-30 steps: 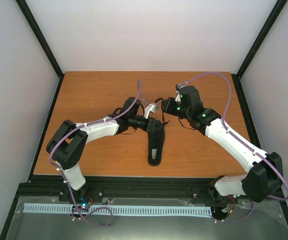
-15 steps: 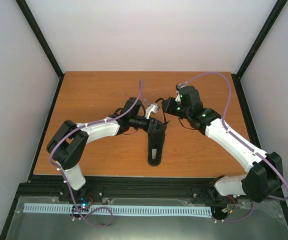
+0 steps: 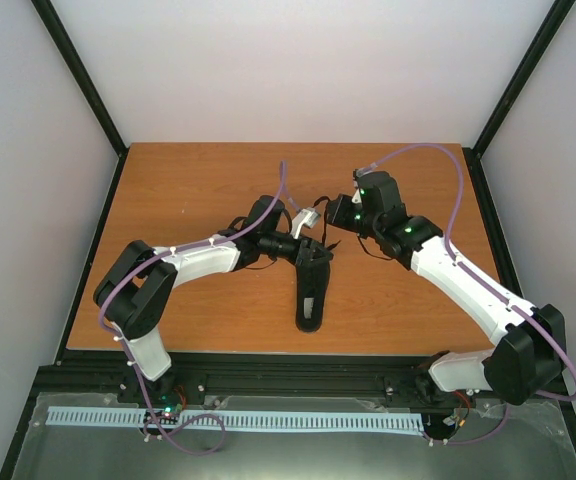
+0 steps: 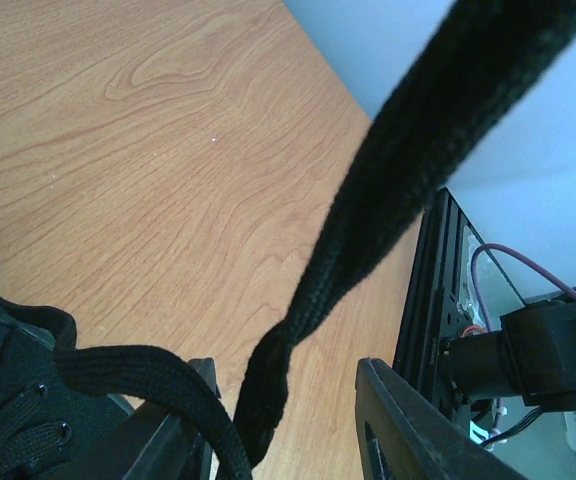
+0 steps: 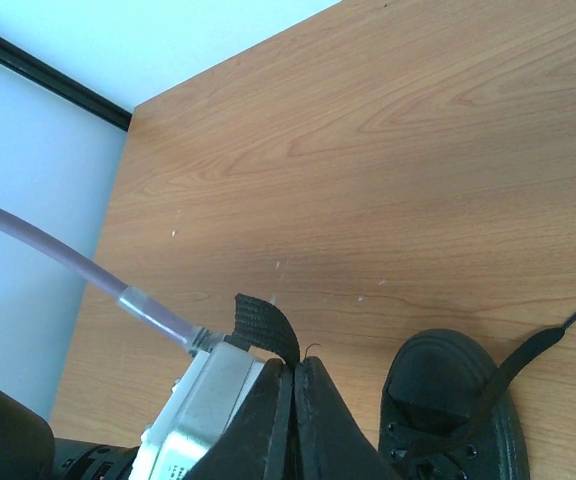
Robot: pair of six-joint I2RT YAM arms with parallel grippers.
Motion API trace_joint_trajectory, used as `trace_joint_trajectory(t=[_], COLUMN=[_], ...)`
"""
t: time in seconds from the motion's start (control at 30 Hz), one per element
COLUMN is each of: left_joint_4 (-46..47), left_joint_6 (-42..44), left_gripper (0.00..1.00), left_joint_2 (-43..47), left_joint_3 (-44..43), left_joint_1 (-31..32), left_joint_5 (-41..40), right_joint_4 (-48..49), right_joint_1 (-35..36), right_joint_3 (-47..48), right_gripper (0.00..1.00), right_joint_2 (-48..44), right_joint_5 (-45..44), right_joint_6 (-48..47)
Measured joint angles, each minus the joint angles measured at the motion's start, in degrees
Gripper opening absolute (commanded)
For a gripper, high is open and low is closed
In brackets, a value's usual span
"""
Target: Tie the shoes
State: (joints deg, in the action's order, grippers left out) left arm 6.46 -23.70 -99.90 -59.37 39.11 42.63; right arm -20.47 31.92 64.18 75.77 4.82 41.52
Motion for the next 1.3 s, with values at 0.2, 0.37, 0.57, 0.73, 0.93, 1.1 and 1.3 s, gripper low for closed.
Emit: trace_joint_trajectory(t=[0.2, 0.37, 0.57, 0.73, 0.93, 1.1, 1.3], left_joint_4=[-0.2, -1.0, -1.6, -2.5, -2.3, -0.9, 1.3], left_joint_6=[0.0, 0.5, 1.2, 1.3, 1.2, 0.2, -1.6], left_gripper=[0.39, 0.25, 0.09, 0.01, 0.01, 0.01, 0.01], left_joint_2=[-0.1, -1.0, -1.1, -1.0, 0.8, 3.9, 6.3], left_joint_3=[-0.2, -1.7, -1.9, -1.2, 1.9, 5.2, 8.3], left_joint_1=[0.2, 0.4, 0.7, 0.8, 0.8, 0.8, 0.8], left_joint_5=[-1.4, -2.9, -4.4, -5.6, -7.2, -8.1, -8.7], right_joint_4=[-0.1, -0.1, 0.2, 0.8, 0.8, 0.7, 0.7], right_joint_1=[0.0, 0.0, 0.0, 0.0, 0.0, 0.0, 0.0], right_joint_3=[0.4, 1.1, 1.3, 1.4, 1.4, 1.4, 1.4], right_gripper=[0.03, 0.03, 0.03, 0.03, 0.03, 0.03, 0.03], right_joint_2=[0.0, 0.1, 1.9, 4.1, 7.2, 9.9, 13.7], right_joint_5=[1.3, 2.4, 3.7, 3.9, 4.7, 5.5, 7.8], right_joint_6=[0.1, 0.1, 0.0, -0.1, -0.4, -0.4, -0.6])
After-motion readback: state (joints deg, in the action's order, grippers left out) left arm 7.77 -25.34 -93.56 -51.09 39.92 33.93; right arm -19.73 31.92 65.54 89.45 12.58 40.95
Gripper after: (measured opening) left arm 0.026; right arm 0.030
